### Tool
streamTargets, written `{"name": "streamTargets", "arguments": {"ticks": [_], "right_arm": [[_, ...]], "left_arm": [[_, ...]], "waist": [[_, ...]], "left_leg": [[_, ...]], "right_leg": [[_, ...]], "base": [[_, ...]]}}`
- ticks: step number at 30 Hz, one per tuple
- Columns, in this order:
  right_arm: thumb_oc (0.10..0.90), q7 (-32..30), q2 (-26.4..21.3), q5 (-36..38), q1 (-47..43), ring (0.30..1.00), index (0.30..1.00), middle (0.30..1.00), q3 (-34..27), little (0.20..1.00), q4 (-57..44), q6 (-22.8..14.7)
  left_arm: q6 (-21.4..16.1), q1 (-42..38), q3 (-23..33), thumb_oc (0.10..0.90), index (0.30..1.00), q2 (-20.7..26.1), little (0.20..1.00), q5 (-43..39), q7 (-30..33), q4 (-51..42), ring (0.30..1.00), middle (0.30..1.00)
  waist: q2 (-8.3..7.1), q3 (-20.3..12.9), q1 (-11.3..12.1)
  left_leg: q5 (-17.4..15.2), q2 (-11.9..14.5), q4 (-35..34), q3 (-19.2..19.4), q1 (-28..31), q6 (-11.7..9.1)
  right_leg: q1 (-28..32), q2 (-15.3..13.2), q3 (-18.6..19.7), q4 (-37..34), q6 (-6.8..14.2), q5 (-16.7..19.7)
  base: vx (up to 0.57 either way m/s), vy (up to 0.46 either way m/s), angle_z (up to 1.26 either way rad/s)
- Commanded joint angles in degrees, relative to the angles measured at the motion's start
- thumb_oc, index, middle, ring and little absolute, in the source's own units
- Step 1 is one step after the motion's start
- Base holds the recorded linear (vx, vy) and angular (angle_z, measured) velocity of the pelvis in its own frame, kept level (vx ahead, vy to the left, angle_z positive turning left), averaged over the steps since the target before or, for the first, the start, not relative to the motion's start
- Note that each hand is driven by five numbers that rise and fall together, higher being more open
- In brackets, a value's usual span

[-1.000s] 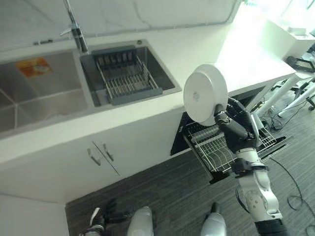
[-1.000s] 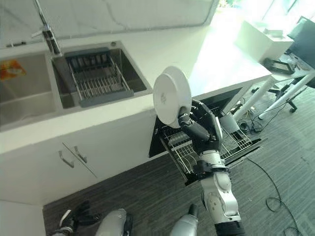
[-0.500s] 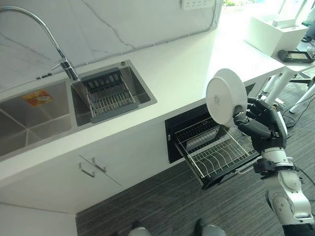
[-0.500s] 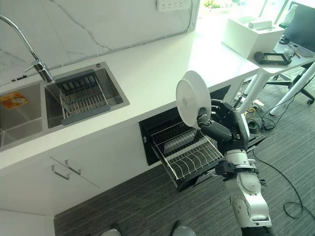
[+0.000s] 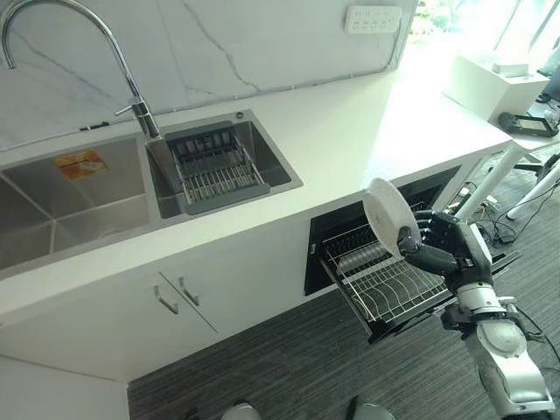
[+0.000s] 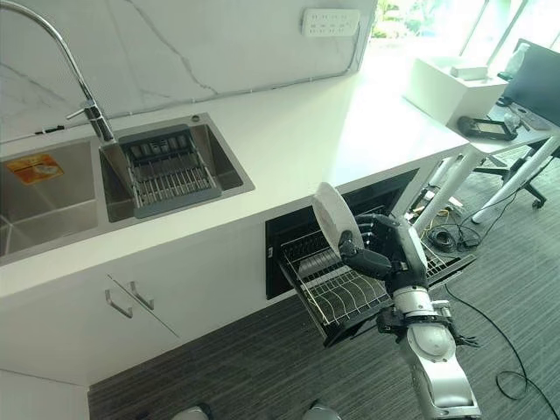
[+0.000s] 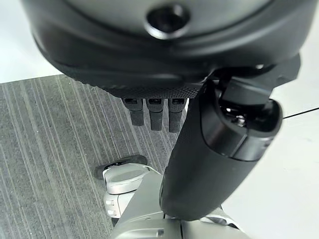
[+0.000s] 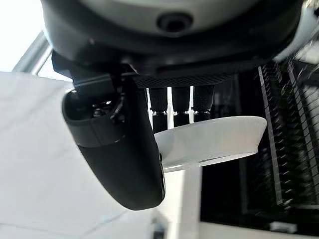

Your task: Place the dishes in the dishwasher.

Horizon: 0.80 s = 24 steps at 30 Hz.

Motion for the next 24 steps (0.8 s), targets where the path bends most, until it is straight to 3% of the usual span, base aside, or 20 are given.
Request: {"name": "streamTargets", "arguments": {"ticks": [1, 9, 14, 20, 24], "right_arm": [[0.4, -3.34, -2.23, -6.74, -5.96, 0.3, 0.3, 0.3, -3.72, 0.3, -2.7, -6.36], [0.4, -5.16, -5.05, -12.91, -6.7, 0.3, 0.3, 0.3, -1.97, 0.3, 5.26, -4.11], [0.4, -6.32, -6.84, -16.56, -8.98, 0.3, 0.3, 0.3, 0.69, 0.3, 10.2, -4.6], [0.4, -10.68, -7.66, -23.04, -18.76, 0.3, 0.3, 0.3, 9.7, 0.3, 23.4, -1.78], [0.4, -10.62, -8.87, -22.06, -24.49, 0.3, 0.3, 0.3, 13.46, 0.3, 32.06, -0.16]], "left_arm": [[-2.76, -3.04, -1.48, 0.8, 0.9, -0.25, 0.9, 2.69, -1.63, -1.34, 0.9, 0.9], [-1.76, -2.87, -1.55, 0.8, 0.9, 0.56, 0.9, 3.68, -1.7, -1.77, 0.9, 0.9], [-1.59, -2.84, -2.15, 0.8, 0.9, 1.18, 0.9, 4.31, -1.83, -2.01, 0.9, 0.9], [0.52, -2.99, -4.92, 0.8, 0.9, 2.56, 0.9, 4.32, -2.37, -4.26, 0.9, 0.9], [1.19, -2.55, -6.14, 0.8, 0.9, 3.31, 0.9, 3.39, -2.58, -4.37, 0.9, 0.9]], "waist": [[-0.46, -1.28, 0.72], [-0.76, -1.44, 1.69], [-0.76, -1.45, 2.66], [-0.31, -0.8, 5.95], [-0.02, -0.54, 7.44]], "left_leg": [[-5.42, 2.68, -1.67, -0.15, 3.29, -1.54], [-5.58, 2.42, -1.67, -0.79, 3.42, -1.48], [-5.68, 2.08, -1.67, -1.42, 3.42, -1.5], [-5.3, 1.37, -1.67, -3.37, 2.79, -1.51], [-4.96, 1.34, -1.67, -4.14, 2.44, -1.73]], "right_leg": [[-0.28, -2.94, 2.29, -1.39, 5.6, -2.93], [0.2, -3.04, 1.18, -1.39, 5.5, -2.9], [0.53, -3.23, 0.53, -1.39, 5.48, -2.93], [0.34, -4.08, -1.12, -1.39, 5.6, -2.16], [0.66, -4.25, -1.87, -1.39, 5.48, -2.21]], "base": [[0.0, 0.0, 0.0], [0.01, -0.01, 0.06], [0.02, -0.009, 0.01], [0.03, -0.022, 0.16], [0.06, -0.006, 0.13]]}}
